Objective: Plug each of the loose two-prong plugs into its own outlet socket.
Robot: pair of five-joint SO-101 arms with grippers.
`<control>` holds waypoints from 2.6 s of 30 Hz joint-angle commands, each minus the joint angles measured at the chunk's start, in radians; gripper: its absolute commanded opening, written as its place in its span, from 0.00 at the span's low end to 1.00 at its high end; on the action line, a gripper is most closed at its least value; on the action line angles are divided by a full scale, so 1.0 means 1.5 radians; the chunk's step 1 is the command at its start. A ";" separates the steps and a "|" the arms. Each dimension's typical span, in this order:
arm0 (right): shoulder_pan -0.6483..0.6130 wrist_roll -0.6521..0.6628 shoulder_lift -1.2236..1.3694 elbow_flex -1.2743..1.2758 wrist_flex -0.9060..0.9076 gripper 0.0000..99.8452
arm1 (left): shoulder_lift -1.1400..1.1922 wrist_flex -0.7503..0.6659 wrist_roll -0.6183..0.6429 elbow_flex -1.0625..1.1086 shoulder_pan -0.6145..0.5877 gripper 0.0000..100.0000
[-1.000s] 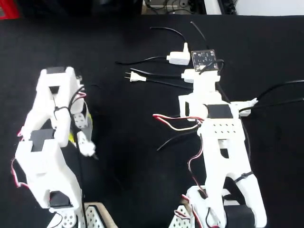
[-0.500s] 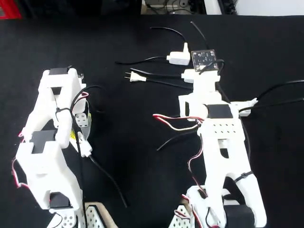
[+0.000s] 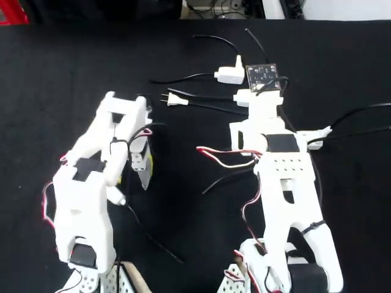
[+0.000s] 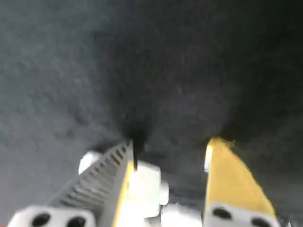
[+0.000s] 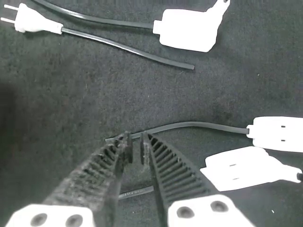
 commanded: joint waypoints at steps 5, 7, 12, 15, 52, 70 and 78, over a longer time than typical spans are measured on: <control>0.012 0.002 -0.004 -0.004 -0.007 0.05 | -0.061 0.110 -0.008 -0.131 -0.026 0.26; 0.012 0.002 -0.004 -0.004 -0.007 0.05 | -0.104 0.110 -0.010 -0.129 -0.044 0.26; 0.012 0.002 -0.004 -0.004 -0.007 0.05 | -0.265 0.110 -0.013 -0.068 -0.053 0.26; 0.012 0.002 -0.004 -0.004 -0.007 0.05 | -0.384 0.109 0.023 0.002 -0.072 0.26; 0.012 0.002 -0.005 0.003 -0.007 0.05 | -0.321 -0.055 0.082 0.196 -0.145 0.05; 0.012 0.002 -0.005 0.003 -0.009 0.05 | -0.314 0.064 -0.561 -0.073 -0.035 0.05; 0.012 0.024 -0.005 0.004 -0.009 0.05 | -0.321 -0.147 -0.559 0.146 0.012 0.19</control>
